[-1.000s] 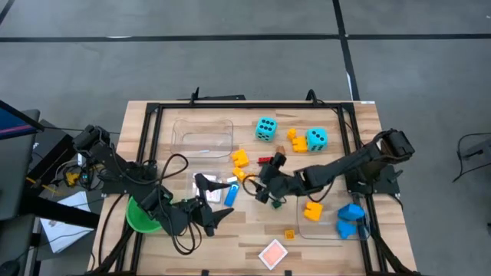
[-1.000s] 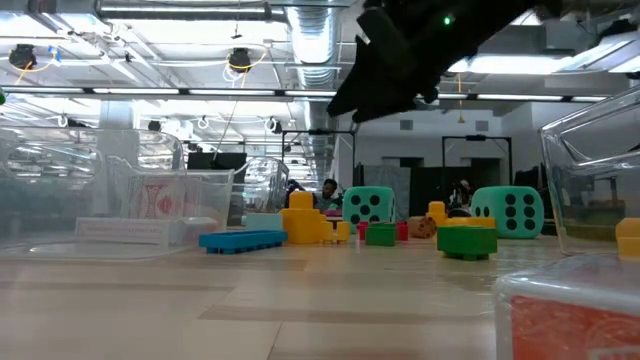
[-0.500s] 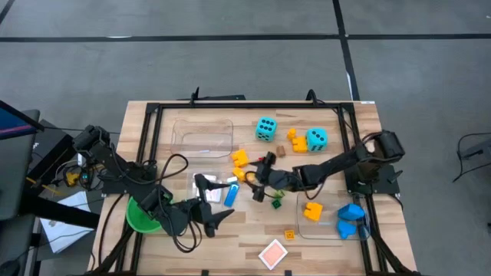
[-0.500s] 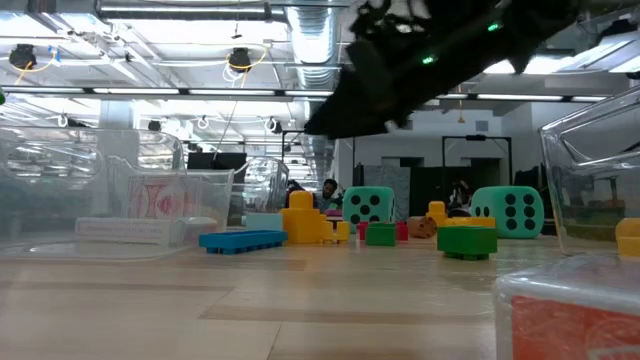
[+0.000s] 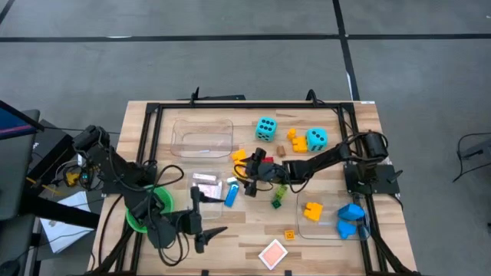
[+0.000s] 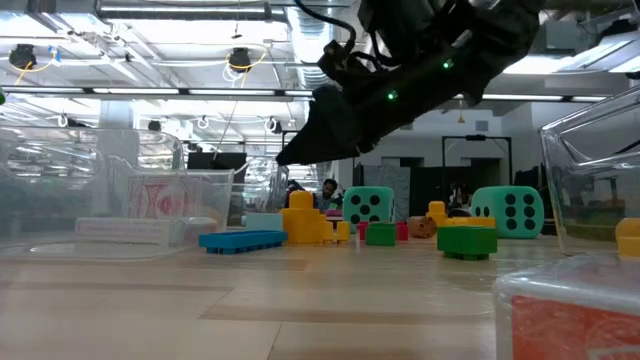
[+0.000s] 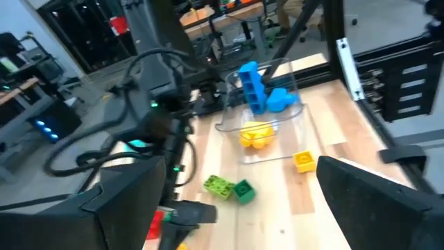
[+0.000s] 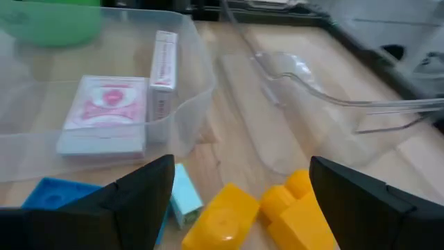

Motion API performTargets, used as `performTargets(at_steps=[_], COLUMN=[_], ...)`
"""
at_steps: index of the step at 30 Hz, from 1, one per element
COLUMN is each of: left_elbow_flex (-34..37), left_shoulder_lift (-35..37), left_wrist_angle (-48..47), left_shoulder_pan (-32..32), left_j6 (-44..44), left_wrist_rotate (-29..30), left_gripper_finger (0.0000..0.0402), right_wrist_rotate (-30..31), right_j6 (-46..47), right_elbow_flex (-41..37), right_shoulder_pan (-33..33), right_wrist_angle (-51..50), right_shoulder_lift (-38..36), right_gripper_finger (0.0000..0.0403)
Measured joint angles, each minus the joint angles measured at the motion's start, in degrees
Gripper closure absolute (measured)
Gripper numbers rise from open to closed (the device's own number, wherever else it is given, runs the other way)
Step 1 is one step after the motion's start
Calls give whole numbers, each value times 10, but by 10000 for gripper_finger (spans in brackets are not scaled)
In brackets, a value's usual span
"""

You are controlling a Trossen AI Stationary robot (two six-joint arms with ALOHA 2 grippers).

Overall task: Pick & Place Toys
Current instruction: Put the yellow game piece into the bottom right transparent bin

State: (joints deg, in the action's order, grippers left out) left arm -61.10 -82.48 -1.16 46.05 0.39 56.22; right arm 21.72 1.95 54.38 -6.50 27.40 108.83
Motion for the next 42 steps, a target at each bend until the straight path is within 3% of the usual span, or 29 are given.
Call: performTargets(at_steps=[4, 18, 26, 34, 42], left_elbow_flex=[0, 0, 0, 0, 0], left_shoulder_lift=[0, 0, 0, 0, 0], left_wrist_angle=[2, 1, 1, 1, 1], left_shoulder_pan=[5, 5, 5, 5, 5], left_j6=[-13, -20, -19, -18, -18], left_wrist_rotate=[-1, 0, 1, 1, 1], left_gripper_finger=[32, 32, 32, 32, 32], right_wrist_rotate=[-45, -50, -51, -51, -51], right_j6=[2, -2, 11, 11, 10], right_elbow_flex=[-1, 0, 0, 0, 0], right_shoulder_pan=[7, 22, 21, 22, 25], right_wrist_angle=[27, 32, 29, 21, 5], right_shoulder_lift=[34, 67, 67, 65, 57], right_gripper_finger=[77, 85, 155, 294, 301])
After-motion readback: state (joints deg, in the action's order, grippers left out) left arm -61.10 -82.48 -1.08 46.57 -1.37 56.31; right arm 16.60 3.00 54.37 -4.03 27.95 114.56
